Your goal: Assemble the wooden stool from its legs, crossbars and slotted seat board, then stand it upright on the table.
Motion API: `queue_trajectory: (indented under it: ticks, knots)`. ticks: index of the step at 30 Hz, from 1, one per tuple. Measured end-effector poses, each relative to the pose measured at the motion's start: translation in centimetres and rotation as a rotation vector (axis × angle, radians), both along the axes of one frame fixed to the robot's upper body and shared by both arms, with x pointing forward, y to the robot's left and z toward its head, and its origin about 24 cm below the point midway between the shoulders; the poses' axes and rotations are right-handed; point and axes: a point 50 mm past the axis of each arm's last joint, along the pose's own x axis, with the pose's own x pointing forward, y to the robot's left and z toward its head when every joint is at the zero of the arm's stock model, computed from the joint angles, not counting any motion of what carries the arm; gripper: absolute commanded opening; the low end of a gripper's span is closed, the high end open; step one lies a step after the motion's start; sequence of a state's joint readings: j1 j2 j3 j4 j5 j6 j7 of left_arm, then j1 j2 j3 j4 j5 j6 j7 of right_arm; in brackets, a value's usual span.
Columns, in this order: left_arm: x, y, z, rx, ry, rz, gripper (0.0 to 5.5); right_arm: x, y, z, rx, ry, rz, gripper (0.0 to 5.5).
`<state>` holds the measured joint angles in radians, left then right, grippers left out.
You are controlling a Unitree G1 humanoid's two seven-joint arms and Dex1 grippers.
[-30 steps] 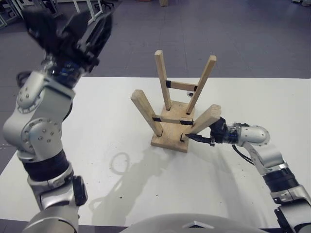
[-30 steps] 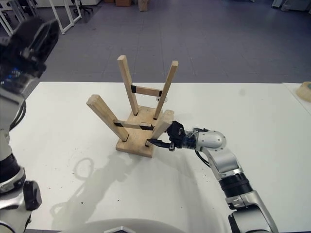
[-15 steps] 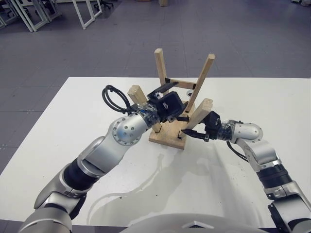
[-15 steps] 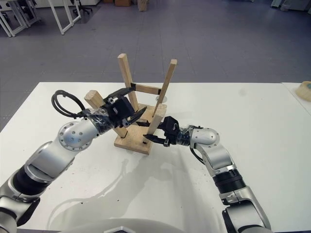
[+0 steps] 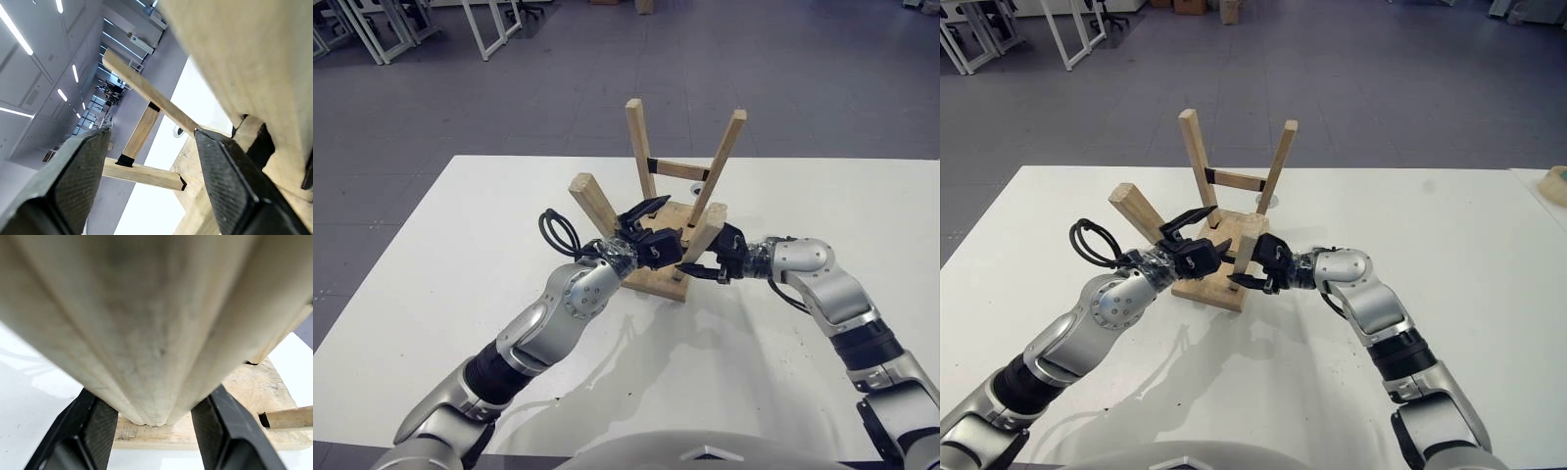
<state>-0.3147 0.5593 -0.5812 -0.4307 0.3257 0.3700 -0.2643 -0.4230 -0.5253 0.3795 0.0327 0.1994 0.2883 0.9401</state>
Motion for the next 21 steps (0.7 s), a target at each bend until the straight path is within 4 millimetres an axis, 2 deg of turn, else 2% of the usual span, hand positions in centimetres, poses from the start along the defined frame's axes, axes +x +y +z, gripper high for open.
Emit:
queue_trajectory:
  ticks: [6,10,12,13,15,16,17,19,21]
  knots:
    - [0.8,1.3,0.5,-0.069,-0.007,0.076,3.18,1.1,0.2,0.5,-0.031,0.003,0.024,2.02]
    - [1.0,1.1,1.3,-0.131,-0.044,0.077,3.18,1.5,0.0,0.3,-0.03,-0.002,0.016,2.02]
    - [1.0,1.1,3.0,-0.214,-0.136,0.082,3.18,1.5,-0.1,0.2,-0.029,-0.001,0.011,2.02]
    - [1.1,1.1,4.6,-0.268,-0.217,0.08,3.18,1.5,-0.2,0.1,-0.025,-0.002,-0.006,2.02]
    - [0.9,1.1,8.9,-0.365,-0.423,0.056,3.18,1.4,-0.5,0.2,-0.006,-0.006,-0.043,2.02]
    - [0.5,1.4,11.5,-0.418,-0.553,0.047,3.18,1.3,-0.8,0.4,0.011,-0.013,-0.083,2.41]
    - [0.2,1.8,13.1,-0.441,-0.642,0.056,3.18,1.2,-1.1,0.5,0.015,-0.009,-0.121,2.53]
    - [0.3,3.1,14.1,-0.455,-0.712,0.109,3.18,0.4,-2.1,-0.8,-0.006,0.071,-0.211,2.9]
    - [0.8,4.2,14.2,-0.444,-0.719,0.153,3.18,0.2,-2.0,0.8,0.061,0.051,-0.235,3.29]
